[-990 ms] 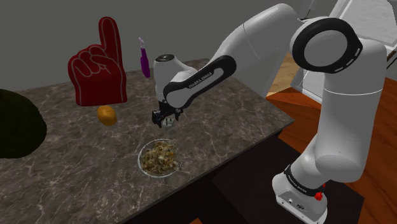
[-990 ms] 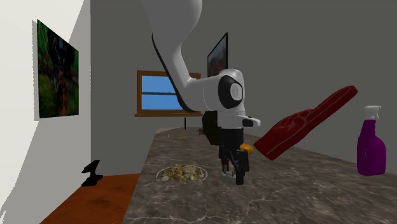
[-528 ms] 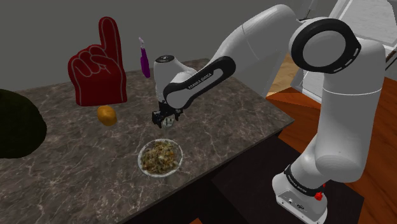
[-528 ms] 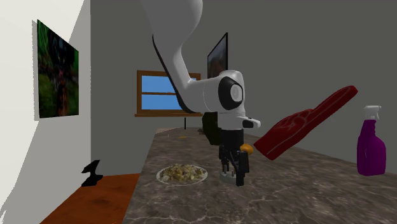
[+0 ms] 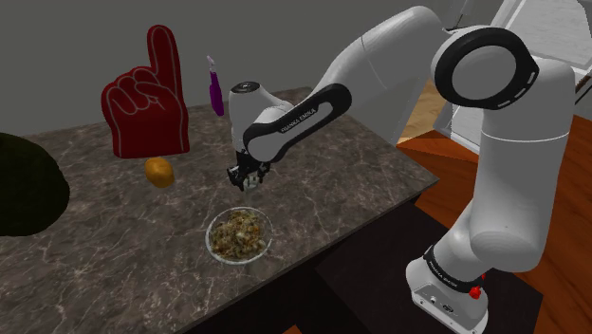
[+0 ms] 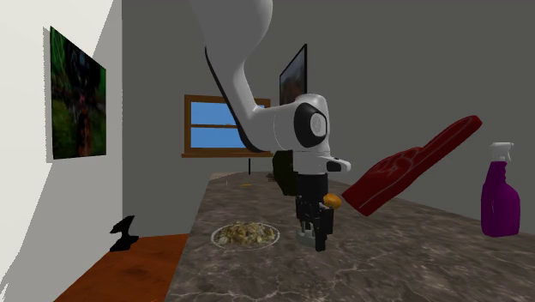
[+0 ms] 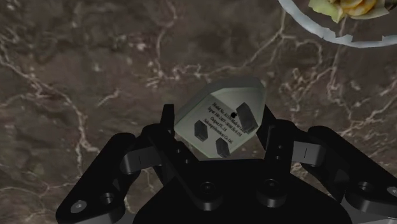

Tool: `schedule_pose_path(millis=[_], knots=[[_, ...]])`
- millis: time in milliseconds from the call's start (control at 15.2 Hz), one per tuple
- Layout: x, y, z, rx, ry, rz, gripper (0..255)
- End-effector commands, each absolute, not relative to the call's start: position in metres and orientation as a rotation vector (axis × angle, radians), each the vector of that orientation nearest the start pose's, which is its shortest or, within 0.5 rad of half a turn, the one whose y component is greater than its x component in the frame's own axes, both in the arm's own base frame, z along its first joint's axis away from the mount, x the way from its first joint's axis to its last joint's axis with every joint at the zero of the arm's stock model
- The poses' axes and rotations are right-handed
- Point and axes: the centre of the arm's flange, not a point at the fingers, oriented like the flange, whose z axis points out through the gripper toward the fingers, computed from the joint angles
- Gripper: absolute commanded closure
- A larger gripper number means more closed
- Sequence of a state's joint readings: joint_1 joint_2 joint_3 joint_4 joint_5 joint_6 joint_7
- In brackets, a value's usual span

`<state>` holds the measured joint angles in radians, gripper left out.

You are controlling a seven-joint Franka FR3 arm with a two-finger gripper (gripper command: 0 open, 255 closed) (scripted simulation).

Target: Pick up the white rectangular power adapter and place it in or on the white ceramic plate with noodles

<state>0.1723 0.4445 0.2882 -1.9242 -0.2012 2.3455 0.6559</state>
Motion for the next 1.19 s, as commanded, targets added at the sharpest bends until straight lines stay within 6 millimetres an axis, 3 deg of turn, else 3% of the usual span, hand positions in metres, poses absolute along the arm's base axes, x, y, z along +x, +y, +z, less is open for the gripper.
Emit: schedule_pose_path(millis=[0,1122], knots=[[0.565,0.266,0.265,-3.157,0.13,-0.016,255],[0.564,0.266,0.35,-3.157,0.13,-0.016,255]])
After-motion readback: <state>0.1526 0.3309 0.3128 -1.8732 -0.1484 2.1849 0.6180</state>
